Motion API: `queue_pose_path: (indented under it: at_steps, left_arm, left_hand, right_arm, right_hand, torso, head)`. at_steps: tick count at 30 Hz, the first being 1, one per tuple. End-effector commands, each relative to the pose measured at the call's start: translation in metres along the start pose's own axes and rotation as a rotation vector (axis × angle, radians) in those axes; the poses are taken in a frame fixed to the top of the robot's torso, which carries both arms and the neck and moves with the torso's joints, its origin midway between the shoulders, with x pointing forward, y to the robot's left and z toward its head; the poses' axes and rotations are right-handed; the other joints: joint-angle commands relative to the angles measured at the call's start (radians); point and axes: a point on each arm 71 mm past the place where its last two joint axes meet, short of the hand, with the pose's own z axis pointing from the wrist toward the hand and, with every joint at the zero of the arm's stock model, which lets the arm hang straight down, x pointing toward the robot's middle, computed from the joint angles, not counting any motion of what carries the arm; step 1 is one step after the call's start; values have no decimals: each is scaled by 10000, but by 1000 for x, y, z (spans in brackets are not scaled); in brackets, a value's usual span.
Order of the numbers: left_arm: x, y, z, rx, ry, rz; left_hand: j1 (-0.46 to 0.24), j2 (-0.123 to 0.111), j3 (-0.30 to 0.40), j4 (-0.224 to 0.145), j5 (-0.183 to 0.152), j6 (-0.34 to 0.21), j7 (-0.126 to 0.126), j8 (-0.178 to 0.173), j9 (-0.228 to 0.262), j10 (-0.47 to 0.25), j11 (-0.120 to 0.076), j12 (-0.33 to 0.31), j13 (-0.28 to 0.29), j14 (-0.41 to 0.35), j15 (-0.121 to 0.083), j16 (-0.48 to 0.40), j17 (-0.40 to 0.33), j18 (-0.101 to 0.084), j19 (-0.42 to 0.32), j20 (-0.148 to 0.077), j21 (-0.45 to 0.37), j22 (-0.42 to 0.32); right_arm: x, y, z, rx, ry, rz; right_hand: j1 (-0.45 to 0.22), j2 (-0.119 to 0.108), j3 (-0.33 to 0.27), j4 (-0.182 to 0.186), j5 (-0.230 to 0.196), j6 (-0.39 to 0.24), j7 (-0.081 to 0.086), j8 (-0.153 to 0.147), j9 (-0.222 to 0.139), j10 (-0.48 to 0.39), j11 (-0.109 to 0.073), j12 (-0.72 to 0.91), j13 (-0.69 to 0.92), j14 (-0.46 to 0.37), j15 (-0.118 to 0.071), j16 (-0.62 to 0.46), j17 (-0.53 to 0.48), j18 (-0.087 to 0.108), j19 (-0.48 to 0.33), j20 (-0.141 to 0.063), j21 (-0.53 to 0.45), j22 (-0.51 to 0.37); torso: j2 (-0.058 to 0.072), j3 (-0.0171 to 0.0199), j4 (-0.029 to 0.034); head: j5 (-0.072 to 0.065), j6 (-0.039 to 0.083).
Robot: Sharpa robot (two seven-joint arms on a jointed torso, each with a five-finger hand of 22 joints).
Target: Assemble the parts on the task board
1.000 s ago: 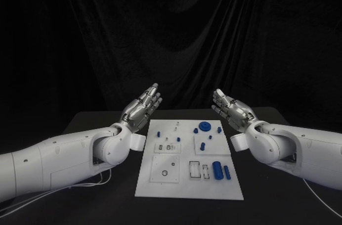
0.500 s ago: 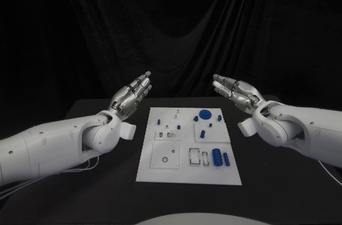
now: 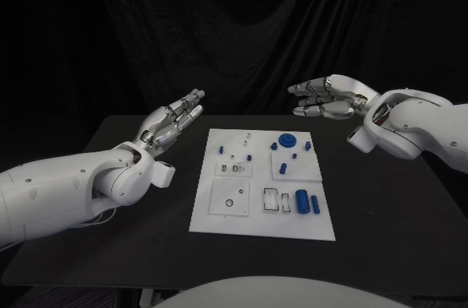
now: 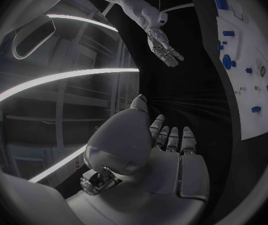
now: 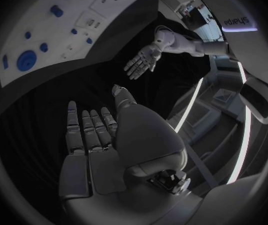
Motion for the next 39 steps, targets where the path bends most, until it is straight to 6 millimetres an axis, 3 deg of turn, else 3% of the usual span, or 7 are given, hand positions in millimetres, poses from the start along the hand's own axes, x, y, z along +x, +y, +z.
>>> queue_pose_path:
  at_steps: [1,8,12,17,21,29,39]
  left_arm:
    - [1,-16,-4,1763,-21,598]
    - [-3,-22,-12,1819,-151,672]
    - [-4,-24,-14,1870,-156,676]
    - [-4,-25,-15,1952,-77,781]
    - [-4,-27,-17,2045,66,1025]
    - [-6,-27,-18,1979,222,1111]
    - [-8,-27,-20,1926,219,1137]
  left_hand:
    - [100,3,3,22,39,77,5,35,8,25,57,6,16,2,100,-36,-9,173,10,89,-62,-16]
    - [188,7,10,12,38,141,30,37,12,29,80,5,16,2,127,-36,-9,220,10,164,-62,-16]
    - [243,4,7,14,38,173,4,36,13,52,69,10,20,2,129,-36,-9,267,10,218,-62,-16]
    - [265,3,7,13,38,188,0,35,13,53,66,10,20,2,130,-36,-9,286,10,238,-62,-16]
    - [301,-8,0,14,37,184,-22,29,11,57,57,10,21,2,128,-36,-9,321,10,272,-62,-16]
    - [361,-5,0,9,38,69,-48,-10,-5,5,65,-2,9,2,151,-36,-9,370,10,336,-62,-16]
    - [384,2,2,6,38,50,-59,-20,-7,-12,64,-6,5,2,156,-36,-9,387,10,361,-62,-16]
  right_arm:
    - [-1,-3,2,897,897,-3356]
    - [-9,6,9,783,1201,-6972]
    - [-8,10,12,605,1304,-8235]
    - [-9,13,14,467,1204,-9116]
    - [-10,14,16,323,924,-9559]
    - [-10,18,18,-77,588,-9796]
    - [-6,18,17,-266,553,-9780]
  right_hand:
    - [-57,-184,400,-135,16,122,-46,-76,7,197,-33,-106,23,730,-46,59,81,164,980,-90,286,89]
    - [-150,-917,1479,-637,24,1441,-459,58,116,2062,-604,45,260,5446,-766,1349,1193,137,3955,-927,2109,1066]
    - [-337,-1314,2040,-565,41,2332,-704,82,162,3404,-941,79,380,7655,-1293,2495,1982,122,4947,-1405,4155,2521]
    - [-726,-1907,3033,-53,32,3288,-943,156,250,4184,-1115,72,350,8417,-1561,4495,3294,-84,5326,-1584,7242,5756]
    - [-995,-2429,3756,530,16,3716,-1465,115,421,4745,-1199,101,441,8244,-1677,6345,4344,-402,6045,-1621,9384,8585]
    - [-1045,-2844,3948,820,-4,3512,-1344,86,455,4915,-1178,91,478,8358,-1721,7723,4919,-700,6938,-1644,10737,10600]
    - [-1135,-2895,3866,996,-8,3514,-1262,101,464,4920,-1180,88,478,8585,-1758,8507,5545,-810,7304,-1673,11160,11247]
  torso:
    - [329,-8,39]
    - [724,-28,144]
    - [1084,-66,262]
    - [1357,-100,453]
    - [1662,-151,589]
    - [1899,-210,635]
    - [2066,-202,656]
  head:
    - [8,-20]
    - [-41,78]
    - [-228,333]
    - [-539,544]
    - [-775,840]
    - [-900,1157]
    - [-908,1230]
